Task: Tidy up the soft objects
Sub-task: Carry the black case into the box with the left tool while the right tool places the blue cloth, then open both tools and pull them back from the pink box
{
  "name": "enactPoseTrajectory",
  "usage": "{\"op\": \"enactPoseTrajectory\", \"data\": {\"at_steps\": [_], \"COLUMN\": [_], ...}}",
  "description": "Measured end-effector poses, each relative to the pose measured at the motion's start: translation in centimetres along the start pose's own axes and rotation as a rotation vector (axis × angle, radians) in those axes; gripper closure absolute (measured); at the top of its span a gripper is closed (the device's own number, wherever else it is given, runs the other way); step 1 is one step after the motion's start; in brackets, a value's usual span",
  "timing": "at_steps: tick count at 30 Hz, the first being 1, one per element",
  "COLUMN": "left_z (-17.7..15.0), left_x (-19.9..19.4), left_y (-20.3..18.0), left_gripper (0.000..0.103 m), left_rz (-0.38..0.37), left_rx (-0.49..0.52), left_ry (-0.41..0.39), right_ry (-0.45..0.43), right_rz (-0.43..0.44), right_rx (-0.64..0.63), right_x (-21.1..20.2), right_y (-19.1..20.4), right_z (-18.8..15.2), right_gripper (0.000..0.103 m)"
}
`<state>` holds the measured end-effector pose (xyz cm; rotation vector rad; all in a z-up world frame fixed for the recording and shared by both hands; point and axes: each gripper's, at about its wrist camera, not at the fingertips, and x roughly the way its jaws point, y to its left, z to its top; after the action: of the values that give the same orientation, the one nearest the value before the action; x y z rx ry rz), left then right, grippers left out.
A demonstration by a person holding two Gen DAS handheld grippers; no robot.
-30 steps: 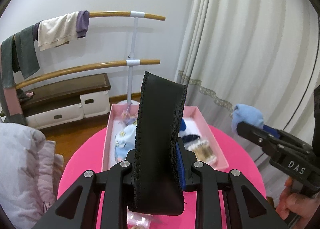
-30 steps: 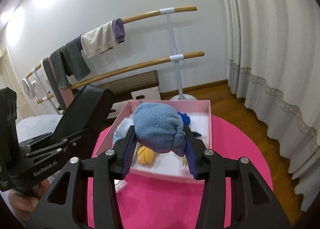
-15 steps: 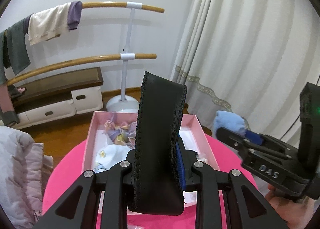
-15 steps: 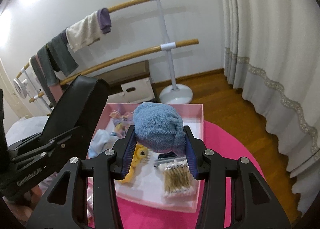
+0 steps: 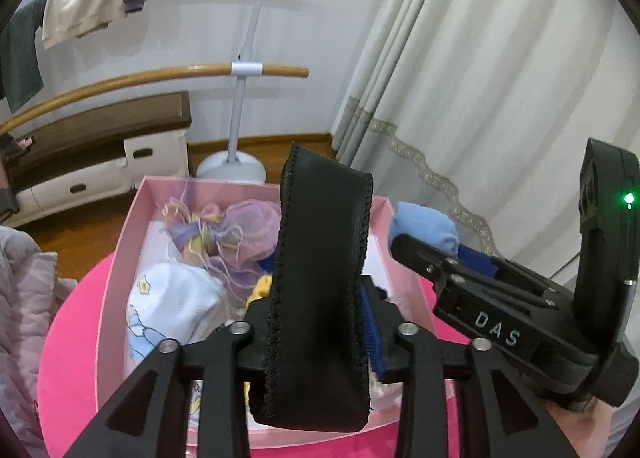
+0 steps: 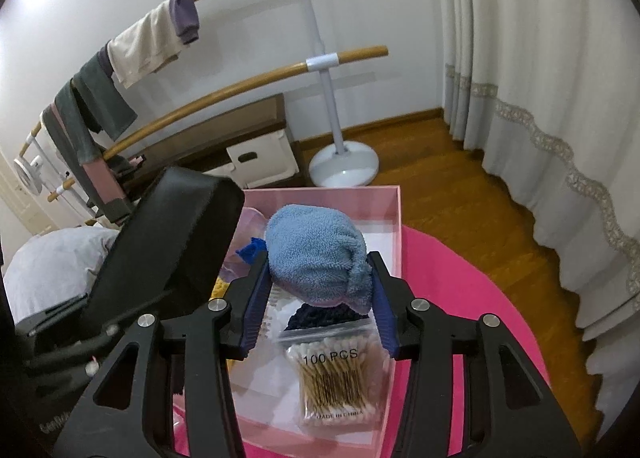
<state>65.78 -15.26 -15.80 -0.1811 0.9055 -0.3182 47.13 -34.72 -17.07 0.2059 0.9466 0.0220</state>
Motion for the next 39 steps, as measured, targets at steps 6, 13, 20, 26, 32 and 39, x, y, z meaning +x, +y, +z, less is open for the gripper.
{"op": "enactPoseTrajectory", "data": {"at_steps": [6, 13, 20, 26, 32, 39], "left_z": [1.4, 0.5, -2.5, -7.3, -12.3, -15.9], "left_x": [0.5, -1.9, -5.6, -9.9, -15.1, -18.8], "left_y": [0.8, 0.9, 0.8, 1.3, 1.6, 1.9], "left_gripper": [0.029, 0.006, 0.0, 0.0, 0.0, 0.0], "left_rz": [0.061, 0.136, 0.24, 0.282, 0.289, 0.331], "left_rx": [-0.006, 0.006, 0.054, 0.055, 0.047, 0.056], "left_ry": [-0.03, -0.104, -0.195, -0.257, -0.291, -0.313], "right_ry": [0.022, -0.012, -0.062, -0.156, -0.201, -0.245], "right_rz": [0.002, -0.025, -0.021, -0.01, -0.008, -0.021], "right_rx": [0.025, 0.039, 0.039, 0.033, 0.008, -0.019], "right_x": [0.9, -0.9, -4.4, -9.5, -13.3, -16.2], "right_y": [-0.6, -0.5, 1.2, 3.3, 5.2, 6.8], "right_z": [-0.6, -1.3, -2.9, -5.0, -7.4, -9.4], "right_gripper": [0.046, 0.0, 0.0, 0.0, 0.0, 0.0]}}
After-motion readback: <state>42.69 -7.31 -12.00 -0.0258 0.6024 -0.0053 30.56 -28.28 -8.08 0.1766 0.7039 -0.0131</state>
